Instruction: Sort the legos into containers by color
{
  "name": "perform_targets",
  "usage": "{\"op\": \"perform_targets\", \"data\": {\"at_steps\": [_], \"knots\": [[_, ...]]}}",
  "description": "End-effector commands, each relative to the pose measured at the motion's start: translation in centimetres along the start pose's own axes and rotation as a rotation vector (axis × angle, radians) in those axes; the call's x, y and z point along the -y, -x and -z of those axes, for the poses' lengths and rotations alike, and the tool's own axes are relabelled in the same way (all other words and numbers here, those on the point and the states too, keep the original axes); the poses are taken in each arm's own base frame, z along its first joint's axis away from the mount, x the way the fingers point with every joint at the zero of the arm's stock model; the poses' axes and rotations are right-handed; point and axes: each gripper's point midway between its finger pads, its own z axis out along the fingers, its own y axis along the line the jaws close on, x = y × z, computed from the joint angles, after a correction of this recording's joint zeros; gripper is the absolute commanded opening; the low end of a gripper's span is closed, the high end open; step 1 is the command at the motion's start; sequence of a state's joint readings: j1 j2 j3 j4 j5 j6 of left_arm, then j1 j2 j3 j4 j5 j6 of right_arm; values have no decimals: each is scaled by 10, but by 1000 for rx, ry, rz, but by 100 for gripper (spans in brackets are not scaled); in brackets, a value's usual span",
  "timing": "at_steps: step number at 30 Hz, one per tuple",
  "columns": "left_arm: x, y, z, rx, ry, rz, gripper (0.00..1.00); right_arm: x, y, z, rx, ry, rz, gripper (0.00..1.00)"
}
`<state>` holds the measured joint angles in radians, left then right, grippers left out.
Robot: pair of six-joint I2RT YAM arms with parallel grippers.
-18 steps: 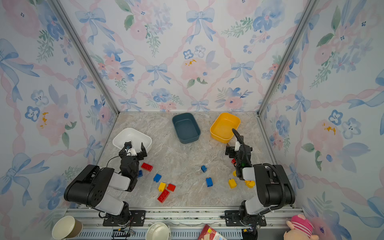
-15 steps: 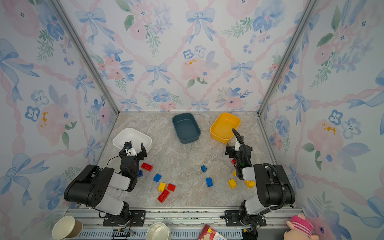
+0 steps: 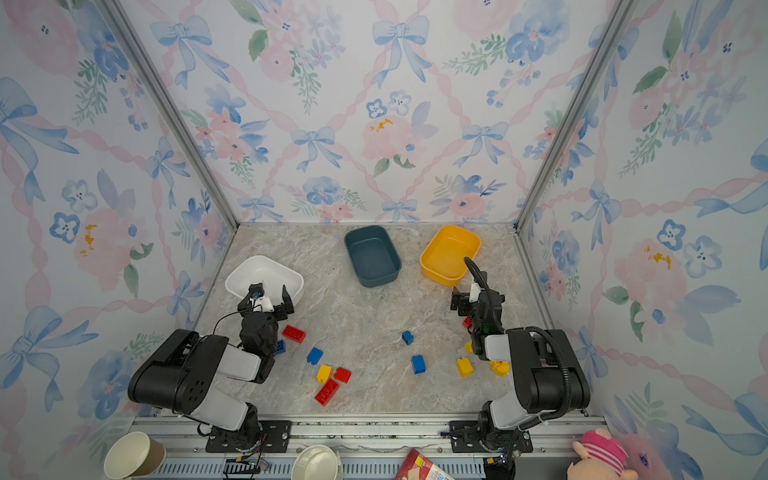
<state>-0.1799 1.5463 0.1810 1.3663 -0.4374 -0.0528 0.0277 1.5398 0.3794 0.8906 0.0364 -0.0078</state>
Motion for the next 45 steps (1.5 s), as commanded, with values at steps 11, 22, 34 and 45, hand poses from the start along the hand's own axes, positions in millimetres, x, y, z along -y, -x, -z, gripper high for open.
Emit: {"op": "perform_targets", "data": {"at_steps": [11, 22, 34, 45], "knots": [[-8, 18, -8, -21, 65, 3, 98, 7, 30, 9, -16, -44, -30, 97], [-11, 48, -24, -312, 110, 69, 93, -4, 61, 38, -233, -83, -10, 97], [-64, -9, -16, -733, 310, 397, 65, -49, 67, 55, -383, 14, 68, 97], [-72, -38, -42, -826, 340, 391, 63, -68, 65, 57, -399, 49, 85, 97]]}}
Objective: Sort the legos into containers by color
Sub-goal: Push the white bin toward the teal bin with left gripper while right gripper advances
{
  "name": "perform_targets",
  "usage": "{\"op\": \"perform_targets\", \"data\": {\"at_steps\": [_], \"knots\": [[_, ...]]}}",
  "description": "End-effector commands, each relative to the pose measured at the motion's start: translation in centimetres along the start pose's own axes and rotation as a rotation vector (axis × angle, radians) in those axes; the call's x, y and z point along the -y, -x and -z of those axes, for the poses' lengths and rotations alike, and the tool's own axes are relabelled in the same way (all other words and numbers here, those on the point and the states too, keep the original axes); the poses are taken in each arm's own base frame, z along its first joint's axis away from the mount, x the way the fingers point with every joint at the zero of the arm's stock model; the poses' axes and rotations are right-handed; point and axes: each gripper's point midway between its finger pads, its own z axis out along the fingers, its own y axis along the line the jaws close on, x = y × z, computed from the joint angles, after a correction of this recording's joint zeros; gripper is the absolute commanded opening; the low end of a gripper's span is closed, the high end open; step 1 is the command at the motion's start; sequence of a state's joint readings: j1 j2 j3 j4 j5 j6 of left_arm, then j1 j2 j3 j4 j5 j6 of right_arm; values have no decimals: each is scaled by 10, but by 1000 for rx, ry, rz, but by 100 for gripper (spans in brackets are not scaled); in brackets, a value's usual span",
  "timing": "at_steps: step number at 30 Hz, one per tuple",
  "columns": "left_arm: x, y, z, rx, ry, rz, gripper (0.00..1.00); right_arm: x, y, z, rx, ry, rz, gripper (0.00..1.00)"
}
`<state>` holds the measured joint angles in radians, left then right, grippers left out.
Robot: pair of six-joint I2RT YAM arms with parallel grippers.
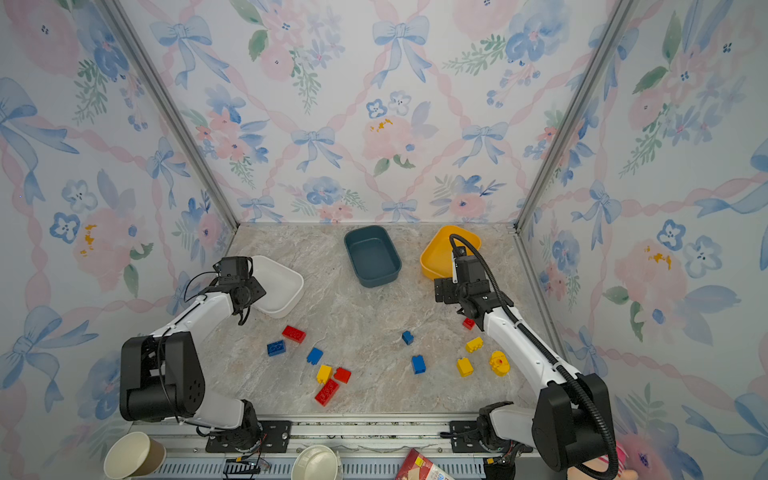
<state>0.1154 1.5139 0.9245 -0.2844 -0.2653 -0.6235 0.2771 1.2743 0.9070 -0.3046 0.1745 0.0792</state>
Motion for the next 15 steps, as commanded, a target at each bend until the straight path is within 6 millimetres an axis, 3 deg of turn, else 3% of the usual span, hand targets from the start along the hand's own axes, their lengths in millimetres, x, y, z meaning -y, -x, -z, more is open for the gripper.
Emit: {"op": "perform_targets", "data": {"at_steps": [1, 15], "knots": [[2, 1, -8, -30, 5, 7, 62, -2, 4, 1, -15, -13, -3, 97], [-1, -11, -31, -84, 46, 5, 47, -6, 7, -3, -26, -18, -2, 97]]}}
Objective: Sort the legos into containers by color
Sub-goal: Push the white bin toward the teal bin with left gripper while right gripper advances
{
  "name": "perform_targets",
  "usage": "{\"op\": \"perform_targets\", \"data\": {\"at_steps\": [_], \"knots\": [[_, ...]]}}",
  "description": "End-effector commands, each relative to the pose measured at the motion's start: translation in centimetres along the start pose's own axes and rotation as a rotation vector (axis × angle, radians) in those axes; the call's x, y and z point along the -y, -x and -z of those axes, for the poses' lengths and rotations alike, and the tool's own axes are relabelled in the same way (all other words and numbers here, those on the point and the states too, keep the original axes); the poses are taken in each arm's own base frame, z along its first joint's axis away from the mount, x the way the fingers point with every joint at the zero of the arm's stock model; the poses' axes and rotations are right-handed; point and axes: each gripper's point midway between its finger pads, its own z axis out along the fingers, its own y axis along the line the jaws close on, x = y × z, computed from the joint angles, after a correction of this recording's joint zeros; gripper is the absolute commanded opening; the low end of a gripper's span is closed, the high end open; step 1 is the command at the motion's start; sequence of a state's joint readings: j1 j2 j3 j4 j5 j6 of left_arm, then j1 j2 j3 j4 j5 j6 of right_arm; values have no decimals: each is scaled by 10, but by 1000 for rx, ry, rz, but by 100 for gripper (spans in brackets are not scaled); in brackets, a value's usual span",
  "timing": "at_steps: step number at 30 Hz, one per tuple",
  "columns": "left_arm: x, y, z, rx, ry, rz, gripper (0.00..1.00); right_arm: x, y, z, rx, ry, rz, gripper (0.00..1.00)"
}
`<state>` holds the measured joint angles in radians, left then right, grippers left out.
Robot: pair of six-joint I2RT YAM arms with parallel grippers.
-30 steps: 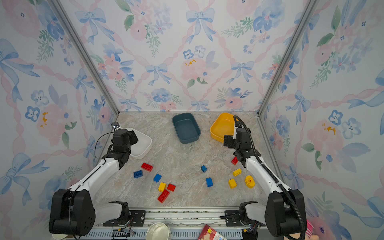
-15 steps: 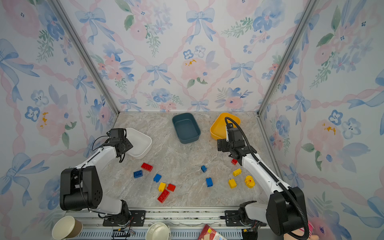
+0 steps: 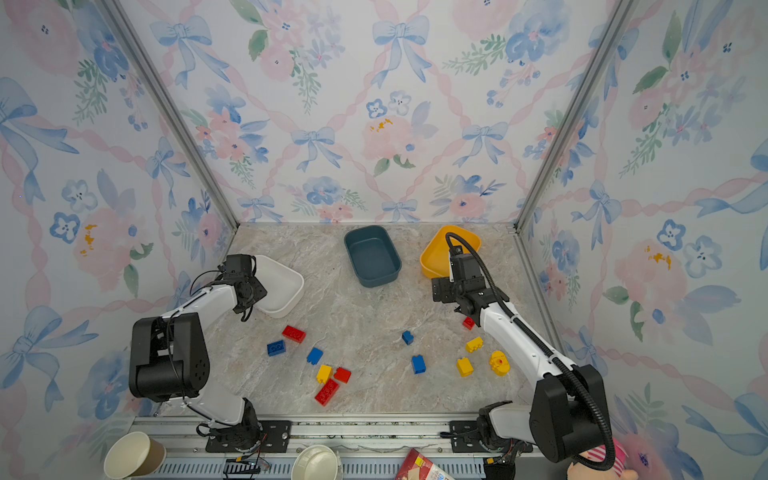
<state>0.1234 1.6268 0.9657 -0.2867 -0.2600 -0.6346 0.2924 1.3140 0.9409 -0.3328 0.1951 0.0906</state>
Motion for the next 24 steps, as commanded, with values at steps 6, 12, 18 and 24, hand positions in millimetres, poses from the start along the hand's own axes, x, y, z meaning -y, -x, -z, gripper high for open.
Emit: {"op": "perform_targets", "data": {"at_steps": [6, 12, 18, 24], "knots": [[3, -3, -10, -37, 4, -9, 35, -1, 3, 4, -2, -17, -9, 97], [12, -2, -7, -29, -11, -62, 23, 2, 1, 7, -4, -26, -14, 97], [38, -6, -4, -20, -40, -162, 13, 2, 1, 10, -5, -25, -20, 97], [73, -15, -5, -26, -84, -267, 5, 1, 0, 13, -14, -24, -17, 97]]}}
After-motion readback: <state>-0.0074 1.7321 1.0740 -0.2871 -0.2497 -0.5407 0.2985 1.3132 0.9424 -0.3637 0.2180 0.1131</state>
